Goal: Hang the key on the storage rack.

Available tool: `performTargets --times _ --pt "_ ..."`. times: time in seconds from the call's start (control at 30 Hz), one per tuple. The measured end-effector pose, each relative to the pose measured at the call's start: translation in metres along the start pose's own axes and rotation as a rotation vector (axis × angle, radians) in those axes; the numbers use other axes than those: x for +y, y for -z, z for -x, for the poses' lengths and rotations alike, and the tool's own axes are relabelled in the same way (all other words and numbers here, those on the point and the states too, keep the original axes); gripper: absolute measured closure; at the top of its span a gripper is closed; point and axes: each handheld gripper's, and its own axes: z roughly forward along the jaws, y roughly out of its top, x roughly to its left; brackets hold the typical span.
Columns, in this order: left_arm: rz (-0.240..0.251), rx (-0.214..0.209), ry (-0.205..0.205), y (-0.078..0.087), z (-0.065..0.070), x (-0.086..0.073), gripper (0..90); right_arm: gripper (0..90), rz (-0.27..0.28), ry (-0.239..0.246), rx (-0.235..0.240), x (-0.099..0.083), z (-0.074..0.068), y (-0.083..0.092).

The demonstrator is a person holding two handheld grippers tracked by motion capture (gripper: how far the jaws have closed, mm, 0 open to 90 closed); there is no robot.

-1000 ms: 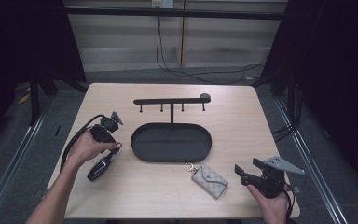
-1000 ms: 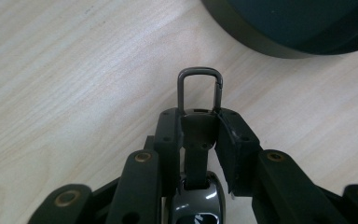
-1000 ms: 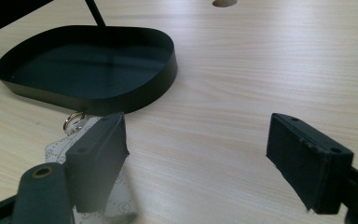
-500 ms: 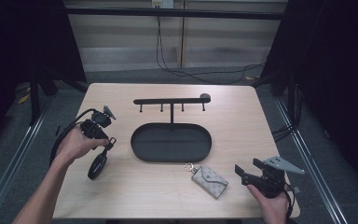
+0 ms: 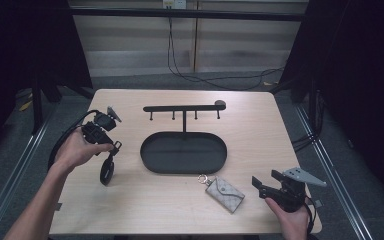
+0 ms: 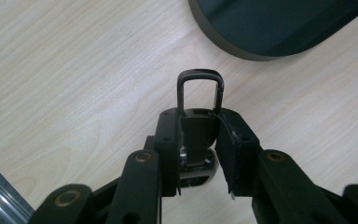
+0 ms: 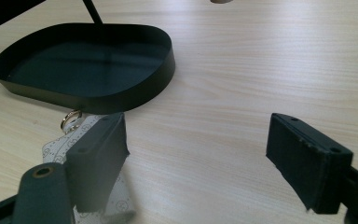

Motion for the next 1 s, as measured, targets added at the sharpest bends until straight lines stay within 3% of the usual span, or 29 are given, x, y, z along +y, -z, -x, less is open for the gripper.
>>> performTargets --times 0.27,0.3,0.33,0.73,1.0 --pt "0.004 0.025 -0.014 0.013 0.0 -0.002 70.9 20.4 -0.005 0.002 0.001 0.0 -0.001 -0.001" --pt "0.012 0.044 -0.008 0.015 0.001 -0.002 70.9 20.4 -0.005 0.002 0.001 0.0 -0.001 -0.001" --pt "0.012 0.027 -0.009 0.017 0.001 -0.002 70.9 20.4 -0.007 0.005 0.003 0.0 -0.001 -0.002" --pt "0.032 0.05 -0.039 0.043 0.009 0.002 70.9 20.4 -0.008 0.006 0.003 0.0 -0.001 -0.002" --pt "0.025 0.057 -0.042 0.049 0.015 0.005 70.9 20.4 -0.008 0.005 0.002 0.0 -0.001 -0.001"
